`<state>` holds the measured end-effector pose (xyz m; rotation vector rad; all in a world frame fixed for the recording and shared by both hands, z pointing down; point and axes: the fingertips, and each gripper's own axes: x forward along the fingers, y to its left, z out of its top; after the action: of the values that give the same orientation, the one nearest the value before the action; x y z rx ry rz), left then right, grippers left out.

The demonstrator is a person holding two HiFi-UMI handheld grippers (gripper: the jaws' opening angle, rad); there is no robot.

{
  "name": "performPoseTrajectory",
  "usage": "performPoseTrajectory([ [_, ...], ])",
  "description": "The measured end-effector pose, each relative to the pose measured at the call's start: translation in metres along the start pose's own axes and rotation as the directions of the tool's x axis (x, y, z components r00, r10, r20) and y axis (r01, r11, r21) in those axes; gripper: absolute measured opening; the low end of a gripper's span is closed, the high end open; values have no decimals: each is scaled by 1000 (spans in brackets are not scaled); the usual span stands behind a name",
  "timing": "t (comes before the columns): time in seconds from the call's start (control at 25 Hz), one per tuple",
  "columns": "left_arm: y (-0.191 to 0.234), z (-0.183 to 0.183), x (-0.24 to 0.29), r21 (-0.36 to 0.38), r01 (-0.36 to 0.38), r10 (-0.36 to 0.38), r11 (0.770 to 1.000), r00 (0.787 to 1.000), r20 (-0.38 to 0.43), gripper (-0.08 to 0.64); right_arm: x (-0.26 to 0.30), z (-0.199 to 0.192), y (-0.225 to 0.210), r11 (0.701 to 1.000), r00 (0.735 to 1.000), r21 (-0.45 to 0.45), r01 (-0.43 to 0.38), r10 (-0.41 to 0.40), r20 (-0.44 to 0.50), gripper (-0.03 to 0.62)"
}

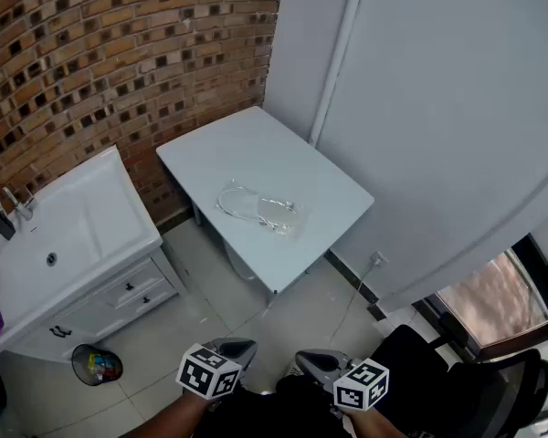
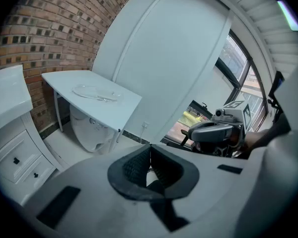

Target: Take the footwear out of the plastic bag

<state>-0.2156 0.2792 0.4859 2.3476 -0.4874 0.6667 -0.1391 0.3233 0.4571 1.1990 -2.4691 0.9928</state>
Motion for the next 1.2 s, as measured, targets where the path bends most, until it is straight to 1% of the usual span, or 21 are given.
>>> performPoseTrajectory([
  [0.2, 0, 10, 13, 4, -15, 15, 1000, 1000, 8, 8, -3, 7, -14, 1000, 1000, -16, -13, 13, 3, 2],
  [0.44, -9, 26, 33, -27, -57, 58, 998, 998, 17, 8, -16, 23, -43, 998, 999, -36, -47, 47, -3, 2],
  [0.6, -24, 41, 54, -3, -70, 70, 998, 998, 5, 8, -28, 44, -70, 996, 998, -55, -69, 70, 11, 2],
  [0.76, -33, 61, 80, -7, -107, 108, 994, 994, 21, 8, -40, 53, -103, 994, 996, -64, -90, 90, 2, 2],
  [0.92, -42, 80, 98, 23, -159, 158, 987, 986, 48, 8, -51, 60, -125, 988, 992, -93, -124, 124, -14, 2],
  [1.0, -43, 89, 106, 21, -181, 179, 983, 982, 57, 8, -53, 68, -137, 986, 992, -107, -130, 129, -16, 2],
  [1.12, -49, 97, 110, -13, -191, 191, 982, 980, 57, 8, -57, 77, -154, 988, 991, -78, -131, 130, -11, 2],
  [1.2, -51, 96, 111, -15, -195, 196, 981, 980, 46, 8, -57, 78, -161, 990, 991, -58, -131, 131, -7, 2],
])
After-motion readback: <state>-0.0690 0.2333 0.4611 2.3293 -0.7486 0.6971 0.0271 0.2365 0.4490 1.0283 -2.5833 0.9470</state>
